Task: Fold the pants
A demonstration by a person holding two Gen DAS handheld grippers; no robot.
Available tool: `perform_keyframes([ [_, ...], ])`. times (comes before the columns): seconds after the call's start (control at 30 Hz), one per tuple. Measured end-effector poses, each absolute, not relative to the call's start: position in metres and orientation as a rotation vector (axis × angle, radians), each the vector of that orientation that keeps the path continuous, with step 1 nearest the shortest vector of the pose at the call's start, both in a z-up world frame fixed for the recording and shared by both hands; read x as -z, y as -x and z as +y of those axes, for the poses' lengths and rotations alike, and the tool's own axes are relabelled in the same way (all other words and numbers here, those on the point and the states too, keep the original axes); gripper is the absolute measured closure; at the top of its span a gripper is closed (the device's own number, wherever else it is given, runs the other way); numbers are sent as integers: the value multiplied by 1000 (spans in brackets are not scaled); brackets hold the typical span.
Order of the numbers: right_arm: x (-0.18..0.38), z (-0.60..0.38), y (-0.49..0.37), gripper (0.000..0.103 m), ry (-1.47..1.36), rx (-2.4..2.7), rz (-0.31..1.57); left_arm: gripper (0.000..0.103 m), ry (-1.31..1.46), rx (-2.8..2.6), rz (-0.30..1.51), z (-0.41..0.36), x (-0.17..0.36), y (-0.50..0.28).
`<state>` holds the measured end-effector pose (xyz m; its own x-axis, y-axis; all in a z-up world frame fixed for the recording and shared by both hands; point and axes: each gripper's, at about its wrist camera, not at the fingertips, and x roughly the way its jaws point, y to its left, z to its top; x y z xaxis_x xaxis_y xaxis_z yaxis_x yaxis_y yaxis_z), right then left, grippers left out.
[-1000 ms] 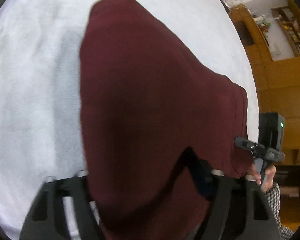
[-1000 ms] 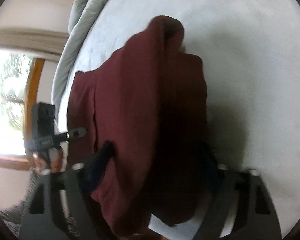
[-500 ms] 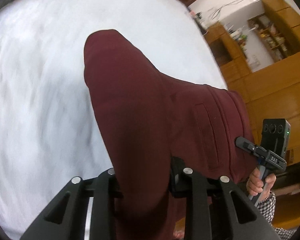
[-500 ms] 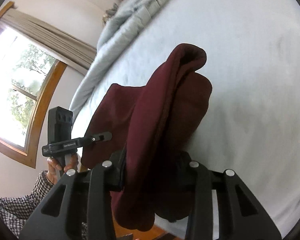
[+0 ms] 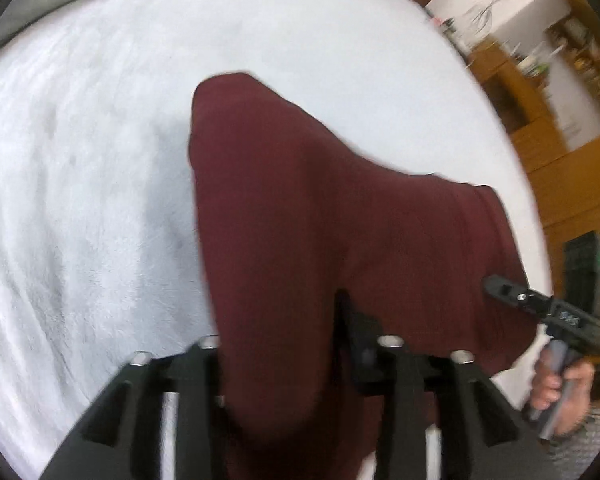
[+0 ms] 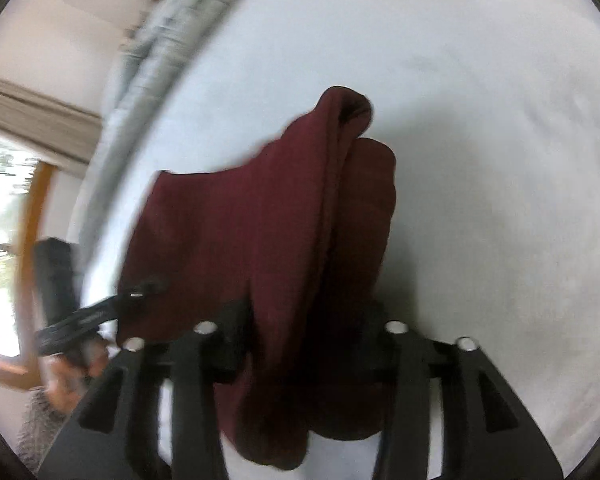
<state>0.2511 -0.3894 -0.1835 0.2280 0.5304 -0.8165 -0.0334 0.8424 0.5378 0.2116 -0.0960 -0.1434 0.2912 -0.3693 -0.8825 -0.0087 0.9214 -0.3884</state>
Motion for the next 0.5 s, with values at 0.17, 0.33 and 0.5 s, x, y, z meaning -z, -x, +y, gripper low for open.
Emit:
perform_keyframes([
  [0.17, 187, -413, -240, 45, -571, -432, 1268, 30, 375, 203, 1253, -83, 143, -200],
  [0.33, 150, -427, -207, 45, -520, -417, 1215, 24, 268, 155, 1205, -63, 122, -159],
  [0.5, 136, -419, -185, 47, -567, -480, 1217, 21, 321, 95, 1141, -49, 114, -119],
])
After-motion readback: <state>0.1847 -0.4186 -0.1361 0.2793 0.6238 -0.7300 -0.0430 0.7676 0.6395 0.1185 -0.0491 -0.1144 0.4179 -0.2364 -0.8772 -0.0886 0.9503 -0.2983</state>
